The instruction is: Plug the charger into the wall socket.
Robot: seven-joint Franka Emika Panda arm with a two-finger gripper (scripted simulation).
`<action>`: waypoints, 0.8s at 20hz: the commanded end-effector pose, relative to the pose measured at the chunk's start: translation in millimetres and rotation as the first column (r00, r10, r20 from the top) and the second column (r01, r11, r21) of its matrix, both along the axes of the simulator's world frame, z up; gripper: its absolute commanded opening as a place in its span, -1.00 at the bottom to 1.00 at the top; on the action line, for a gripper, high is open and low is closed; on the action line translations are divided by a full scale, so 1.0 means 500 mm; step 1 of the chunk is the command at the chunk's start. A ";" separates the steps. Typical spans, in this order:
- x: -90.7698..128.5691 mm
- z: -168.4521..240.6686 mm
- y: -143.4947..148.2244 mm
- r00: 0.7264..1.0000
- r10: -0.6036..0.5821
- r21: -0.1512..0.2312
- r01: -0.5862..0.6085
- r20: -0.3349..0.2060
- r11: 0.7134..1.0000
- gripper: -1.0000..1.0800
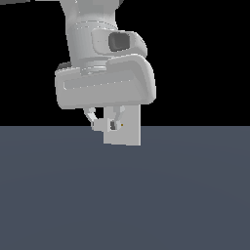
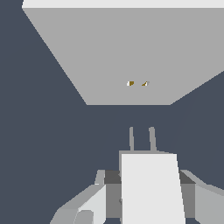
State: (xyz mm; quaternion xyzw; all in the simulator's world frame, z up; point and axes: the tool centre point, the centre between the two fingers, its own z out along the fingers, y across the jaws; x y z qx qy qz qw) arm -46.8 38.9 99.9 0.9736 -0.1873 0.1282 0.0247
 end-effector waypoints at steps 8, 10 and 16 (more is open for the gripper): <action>0.033 0.000 -0.014 1.000 0.000 0.001 0.000 0.000 1.000 -1.00; 0.049 0.000 -0.020 1.000 0.000 0.001 0.000 0.000 1.000 -1.00; 0.086 0.000 -0.035 1.000 0.000 0.002 0.000 0.000 1.000 -1.00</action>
